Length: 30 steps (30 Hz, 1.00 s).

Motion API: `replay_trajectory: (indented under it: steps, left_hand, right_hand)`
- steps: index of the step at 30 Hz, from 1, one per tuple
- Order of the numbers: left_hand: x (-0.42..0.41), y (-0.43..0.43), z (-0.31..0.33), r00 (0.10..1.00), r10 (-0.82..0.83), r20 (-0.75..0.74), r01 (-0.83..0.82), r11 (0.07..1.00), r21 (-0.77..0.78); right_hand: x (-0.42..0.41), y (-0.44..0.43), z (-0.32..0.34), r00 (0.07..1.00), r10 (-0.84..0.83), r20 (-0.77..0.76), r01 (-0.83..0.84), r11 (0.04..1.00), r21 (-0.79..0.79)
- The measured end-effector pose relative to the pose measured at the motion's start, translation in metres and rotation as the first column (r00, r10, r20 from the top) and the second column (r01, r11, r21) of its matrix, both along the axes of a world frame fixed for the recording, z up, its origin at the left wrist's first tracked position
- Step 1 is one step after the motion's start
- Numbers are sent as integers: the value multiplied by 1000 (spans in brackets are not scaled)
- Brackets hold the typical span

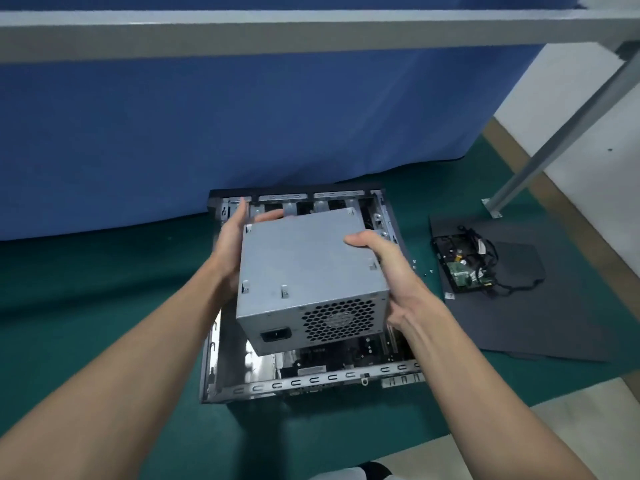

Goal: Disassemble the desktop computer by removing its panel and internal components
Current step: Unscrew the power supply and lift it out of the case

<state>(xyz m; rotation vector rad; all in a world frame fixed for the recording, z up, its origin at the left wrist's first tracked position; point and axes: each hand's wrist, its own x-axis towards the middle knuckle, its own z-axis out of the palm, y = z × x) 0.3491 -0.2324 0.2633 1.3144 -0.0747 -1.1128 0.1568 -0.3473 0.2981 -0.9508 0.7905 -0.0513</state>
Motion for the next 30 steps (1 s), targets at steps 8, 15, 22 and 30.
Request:
replay_trajectory:
  steps: [8, 15, 22, 30]
  left_hand:
    - [-34, -32, 22, 997, -37, -64, 27, 988, -155]
    - [-44, -68, 47, 955, -285, 77, 295, 939, -179]
    - [-47, -93, 80, 790, -437, 430, 459, 886, 58]
    - [-81, -119, 77, 591, -259, 764, 82, 961, 263]
  right_hand:
    - [-20, -36, 18, 947, -152, 283, 113, 982, 151]
    - [-27, -63, 6, 832, -305, 462, 229, 949, 214]
    - [-31, -81, -21, 723, -423, 546, 311, 905, 290]
    - [-32, -97, -12, 835, -535, 127, 543, 768, -340]
